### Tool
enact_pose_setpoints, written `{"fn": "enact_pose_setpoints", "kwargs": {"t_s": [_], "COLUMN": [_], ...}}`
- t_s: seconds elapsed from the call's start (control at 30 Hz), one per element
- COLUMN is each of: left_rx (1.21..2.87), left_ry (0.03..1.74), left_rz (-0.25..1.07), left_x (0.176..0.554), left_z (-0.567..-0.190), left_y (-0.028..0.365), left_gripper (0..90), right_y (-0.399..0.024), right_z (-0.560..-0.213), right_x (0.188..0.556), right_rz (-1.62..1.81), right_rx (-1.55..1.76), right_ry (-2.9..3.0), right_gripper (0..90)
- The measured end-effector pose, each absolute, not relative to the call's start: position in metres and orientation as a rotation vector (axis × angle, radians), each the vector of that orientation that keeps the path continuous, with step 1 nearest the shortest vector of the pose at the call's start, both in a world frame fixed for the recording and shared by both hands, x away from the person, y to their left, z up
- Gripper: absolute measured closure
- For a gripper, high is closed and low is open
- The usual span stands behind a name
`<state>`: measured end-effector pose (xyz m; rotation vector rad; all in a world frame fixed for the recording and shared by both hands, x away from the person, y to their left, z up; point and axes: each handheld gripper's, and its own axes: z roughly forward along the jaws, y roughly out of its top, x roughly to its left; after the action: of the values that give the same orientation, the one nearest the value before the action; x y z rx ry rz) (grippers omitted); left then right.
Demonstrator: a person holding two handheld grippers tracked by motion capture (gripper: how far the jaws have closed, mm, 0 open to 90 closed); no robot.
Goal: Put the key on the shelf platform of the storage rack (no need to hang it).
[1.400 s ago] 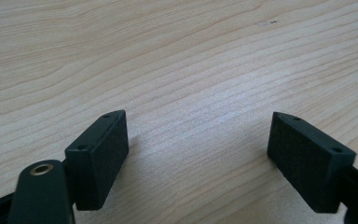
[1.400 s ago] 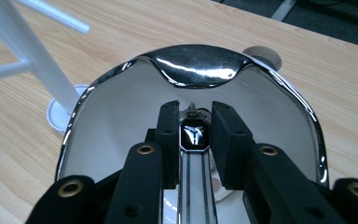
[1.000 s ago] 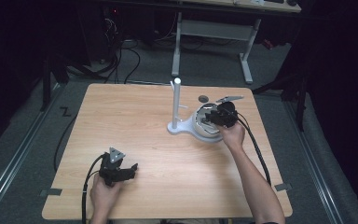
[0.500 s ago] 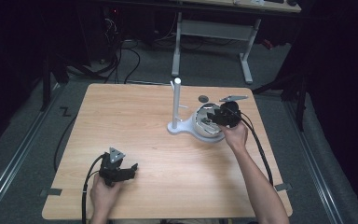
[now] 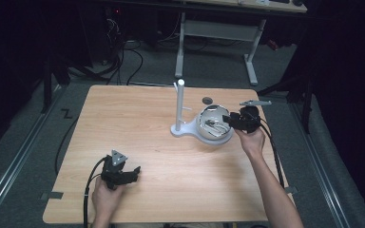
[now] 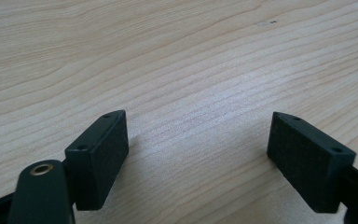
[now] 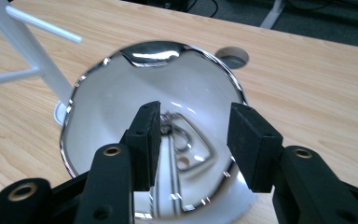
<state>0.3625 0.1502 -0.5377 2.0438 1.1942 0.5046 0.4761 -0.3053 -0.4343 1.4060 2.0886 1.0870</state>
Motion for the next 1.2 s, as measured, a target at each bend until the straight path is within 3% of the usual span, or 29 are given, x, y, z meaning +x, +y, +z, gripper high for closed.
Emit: {"fn": "enact_pose_setpoints", "kwargs": {"t_s": [1.2], "left_rx": [2.046], "left_ry": [1.193], "left_rz": [0.504], "left_x": [0.363], "left_z": [-0.538], "left_y": [0.15], "left_gripper": [20.7], "right_y": [-0.317], "right_z": [-0.412], "right_x": [0.406], "right_rz": [1.062], "right_rx": [1.348], "right_ry": [2.083], "right_gripper": [54.0]}}
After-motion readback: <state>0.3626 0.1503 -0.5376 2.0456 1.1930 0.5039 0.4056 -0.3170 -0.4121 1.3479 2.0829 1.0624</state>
